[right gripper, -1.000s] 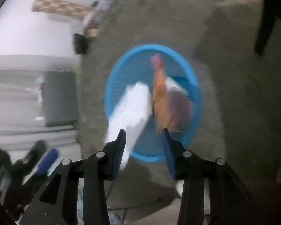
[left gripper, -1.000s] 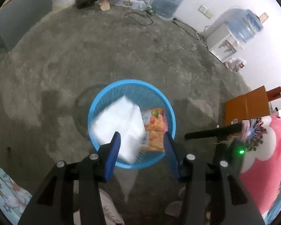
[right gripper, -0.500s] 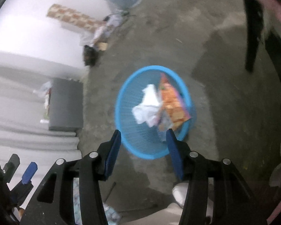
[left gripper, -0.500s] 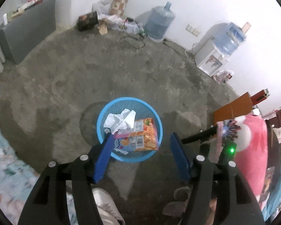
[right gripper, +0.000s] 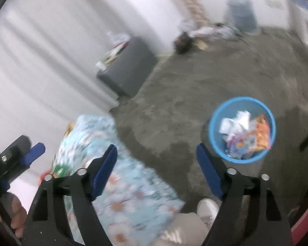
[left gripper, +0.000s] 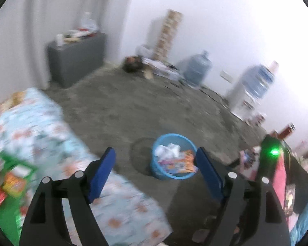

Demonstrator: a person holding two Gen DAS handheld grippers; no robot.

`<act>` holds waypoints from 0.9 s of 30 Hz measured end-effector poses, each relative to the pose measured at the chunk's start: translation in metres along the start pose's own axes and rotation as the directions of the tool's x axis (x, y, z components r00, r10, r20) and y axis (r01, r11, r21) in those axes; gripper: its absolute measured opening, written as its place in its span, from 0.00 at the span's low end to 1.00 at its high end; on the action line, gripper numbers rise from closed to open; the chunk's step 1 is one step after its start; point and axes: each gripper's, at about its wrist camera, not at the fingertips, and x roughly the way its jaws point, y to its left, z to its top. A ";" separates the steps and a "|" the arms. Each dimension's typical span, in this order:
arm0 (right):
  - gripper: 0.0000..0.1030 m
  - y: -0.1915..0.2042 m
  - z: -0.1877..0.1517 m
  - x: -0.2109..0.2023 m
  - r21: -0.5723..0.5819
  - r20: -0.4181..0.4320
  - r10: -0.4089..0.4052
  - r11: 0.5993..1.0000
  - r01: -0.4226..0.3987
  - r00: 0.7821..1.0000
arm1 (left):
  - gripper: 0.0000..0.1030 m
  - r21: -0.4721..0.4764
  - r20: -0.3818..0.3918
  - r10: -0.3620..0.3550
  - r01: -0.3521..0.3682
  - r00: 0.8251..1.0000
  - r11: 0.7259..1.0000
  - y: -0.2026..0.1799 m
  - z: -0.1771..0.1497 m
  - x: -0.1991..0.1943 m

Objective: Collect trash
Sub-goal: 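Move both tools back to the trash on the bed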

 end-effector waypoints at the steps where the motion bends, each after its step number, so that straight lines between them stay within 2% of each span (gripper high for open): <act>1: 0.79 0.011 -0.003 -0.001 -0.029 -0.004 0.009 1.000 -0.009 1.000 | 0.77 -0.024 0.014 0.026 -0.025 1.000 0.999 0.011 -0.003 -0.012; 4: 0.84 0.061 -0.016 0.000 -0.154 -0.039 0.055 0.986 -0.060 0.998 | 0.77 -0.099 0.046 0.124 -0.119 0.991 0.988 0.044 -0.012 -0.046; 8: 0.91 0.107 -0.036 0.007 -0.254 -0.081 0.080 0.962 -0.099 0.993 | 0.78 -0.210 0.077 0.242 -0.221 0.967 0.952 0.088 -0.026 -0.091; 11: 0.92 0.131 -0.046 0.009 -0.320 -0.095 0.037 0.945 -0.066 0.995 | 0.79 -0.287 0.084 0.327 -0.291 0.941 0.913 0.113 -0.039 -0.117; 15: 0.92 0.147 -0.056 0.009 -0.368 -0.078 -0.015 0.930 -0.014 0.997 | 0.79 -0.372 0.075 0.361 -0.310 0.930 0.875 0.136 -0.057 -0.135; 18: 0.92 0.161 -0.063 0.010 -0.427 -0.050 -0.069 0.903 0.041 0.996 | 0.79 -0.405 0.065 0.386 -0.329 0.920 0.853 0.147 -0.065 -0.141; 23: 0.92 0.171 -0.072 0.013 -0.520 -0.012 -0.127 0.848 0.103 0.992 | 0.79 -0.422 0.085 0.395 -0.326 0.915 0.846 0.156 -0.073 -0.147; 25: 0.92 0.170 -0.070 0.016 -0.535 -0.002 -0.159 0.835 0.133 0.987 | 0.79 -0.425 0.104 0.407 -0.329 0.908 0.843 0.160 -0.076 -0.153; 27: 0.92 0.167 -0.064 0.018 -0.525 0.006 -0.157 0.840 0.136 0.988 | 0.79 -0.429 0.118 0.419 -0.335 0.900 0.839 0.164 -0.079 -0.159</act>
